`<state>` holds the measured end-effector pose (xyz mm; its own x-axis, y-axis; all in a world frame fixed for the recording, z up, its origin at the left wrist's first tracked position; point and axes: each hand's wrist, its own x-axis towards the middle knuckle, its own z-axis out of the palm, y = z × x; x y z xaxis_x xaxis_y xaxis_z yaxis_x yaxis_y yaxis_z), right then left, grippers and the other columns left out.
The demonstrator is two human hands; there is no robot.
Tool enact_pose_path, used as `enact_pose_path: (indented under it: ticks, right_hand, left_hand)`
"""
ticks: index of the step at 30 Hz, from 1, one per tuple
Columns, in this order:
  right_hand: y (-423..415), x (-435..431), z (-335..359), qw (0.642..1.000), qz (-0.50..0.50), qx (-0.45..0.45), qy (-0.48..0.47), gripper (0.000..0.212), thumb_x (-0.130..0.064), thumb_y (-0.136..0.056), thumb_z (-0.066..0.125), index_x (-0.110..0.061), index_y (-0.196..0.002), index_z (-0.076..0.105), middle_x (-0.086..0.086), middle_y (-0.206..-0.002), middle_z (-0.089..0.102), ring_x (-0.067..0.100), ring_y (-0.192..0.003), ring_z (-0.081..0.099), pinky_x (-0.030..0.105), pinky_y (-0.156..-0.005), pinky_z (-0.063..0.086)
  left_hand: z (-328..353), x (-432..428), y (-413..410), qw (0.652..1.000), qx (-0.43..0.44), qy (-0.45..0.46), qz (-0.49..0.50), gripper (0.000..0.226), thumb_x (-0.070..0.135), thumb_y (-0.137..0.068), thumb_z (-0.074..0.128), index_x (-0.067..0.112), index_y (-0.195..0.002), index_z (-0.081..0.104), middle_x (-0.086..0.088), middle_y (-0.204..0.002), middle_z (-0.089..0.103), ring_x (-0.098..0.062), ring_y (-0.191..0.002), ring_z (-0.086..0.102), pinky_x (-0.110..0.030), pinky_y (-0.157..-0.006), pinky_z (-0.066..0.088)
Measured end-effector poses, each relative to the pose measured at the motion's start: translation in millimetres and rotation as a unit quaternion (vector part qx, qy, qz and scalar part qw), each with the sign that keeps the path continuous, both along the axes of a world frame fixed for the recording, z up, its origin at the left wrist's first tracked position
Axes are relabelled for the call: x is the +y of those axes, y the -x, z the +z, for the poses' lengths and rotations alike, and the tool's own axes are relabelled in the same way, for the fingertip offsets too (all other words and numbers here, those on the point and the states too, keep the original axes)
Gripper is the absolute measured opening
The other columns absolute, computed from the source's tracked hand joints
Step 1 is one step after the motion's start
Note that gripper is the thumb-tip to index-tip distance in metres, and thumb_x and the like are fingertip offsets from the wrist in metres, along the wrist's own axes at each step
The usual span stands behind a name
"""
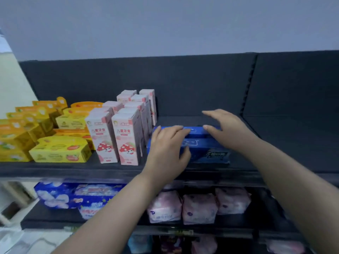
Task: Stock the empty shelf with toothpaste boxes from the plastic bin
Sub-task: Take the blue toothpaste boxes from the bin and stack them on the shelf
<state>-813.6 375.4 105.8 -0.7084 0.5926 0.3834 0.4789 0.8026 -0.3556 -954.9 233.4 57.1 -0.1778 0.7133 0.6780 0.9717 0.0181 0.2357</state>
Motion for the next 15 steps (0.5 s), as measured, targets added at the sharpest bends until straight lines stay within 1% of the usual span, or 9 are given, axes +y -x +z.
enact_pose_path:
  ticks: [3,5,7,9,12,15]
  right_hand:
    - [-39.9,-10.6,-5.4,0.998,-0.059,0.002,-0.028,0.053,-0.036,-0.095,0.052,-0.025,-0.144,0.038,-0.004,-0.145,0.043,0.017,-0.134,0.038,0.036,-0.11,0.031]
    - [-70.3,-17.4,-9.8,0.994,-0.097,0.015,-0.046,0.054,-0.034,-0.093,0.056,-0.021,-0.143,0.041,0.001,-0.144,0.046,0.021,-0.132,0.041,0.036,-0.109,0.032]
    - [-102.8,-26.2,-13.8,0.989,-0.132,0.027,-0.053,0.054,-0.03,-0.091,0.059,-0.016,-0.141,0.044,0.006,-0.14,0.05,0.025,-0.13,0.044,0.039,-0.108,0.034]
    - [-138.0,-38.1,-16.9,0.984,-0.167,0.031,-0.055,0.054,-0.028,-0.091,0.06,-0.015,-0.141,0.044,0.009,-0.14,0.05,0.027,-0.13,0.044,0.042,-0.109,0.033]
    - [-197.1,-61.4,-20.9,0.972,-0.224,0.029,-0.059,0.054,-0.029,-0.092,0.058,-0.016,-0.142,0.042,0.007,-0.141,0.049,0.025,-0.131,0.042,0.041,-0.11,0.033]
    - [-264.8,-92.5,-26.6,0.955,-0.29,0.024,-0.055,0.054,-0.03,-0.093,0.057,-0.019,-0.143,0.041,0.001,-0.142,0.048,0.021,-0.132,0.041,0.038,-0.111,0.031]
  left_hand:
    - [3.4,13.9,-20.7,0.999,0.007,0.019,-0.031,0.051,0.035,-0.079,0.041,0.017,-0.124,0.058,-0.002,-0.126,0.058,-0.019,-0.12,0.049,-0.049,-0.111,0.023]
    - [5.7,24.1,-39.5,0.998,0.007,0.032,-0.06,0.052,0.034,-0.08,0.043,0.018,-0.128,0.055,-0.003,-0.13,0.056,-0.021,-0.123,0.048,-0.049,-0.112,0.021]
    - [7.0,32.7,-61.4,0.995,0.006,0.026,-0.098,0.054,0.034,-0.079,0.042,0.018,-0.129,0.055,-0.005,-0.131,0.056,-0.021,-0.124,0.049,-0.05,-0.111,0.022]
    - [8.5,39.7,-89.2,0.99,0.0,0.022,-0.141,0.056,0.036,-0.079,0.039,0.018,-0.129,0.055,-0.006,-0.131,0.056,-0.022,-0.124,0.05,-0.05,-0.111,0.024]
    - [6.1,47.4,-140.4,0.979,-0.018,0.017,-0.2,0.056,0.034,-0.078,0.04,0.016,-0.129,0.055,-0.006,-0.13,0.057,-0.023,-0.122,0.051,-0.049,-0.11,0.025]
    - [-4.3,47.0,-199.5,0.962,-0.046,0.032,-0.268,0.052,0.027,-0.081,0.049,0.018,-0.132,0.052,-0.002,-0.132,0.054,-0.019,-0.125,0.047,-0.043,-0.112,0.022]
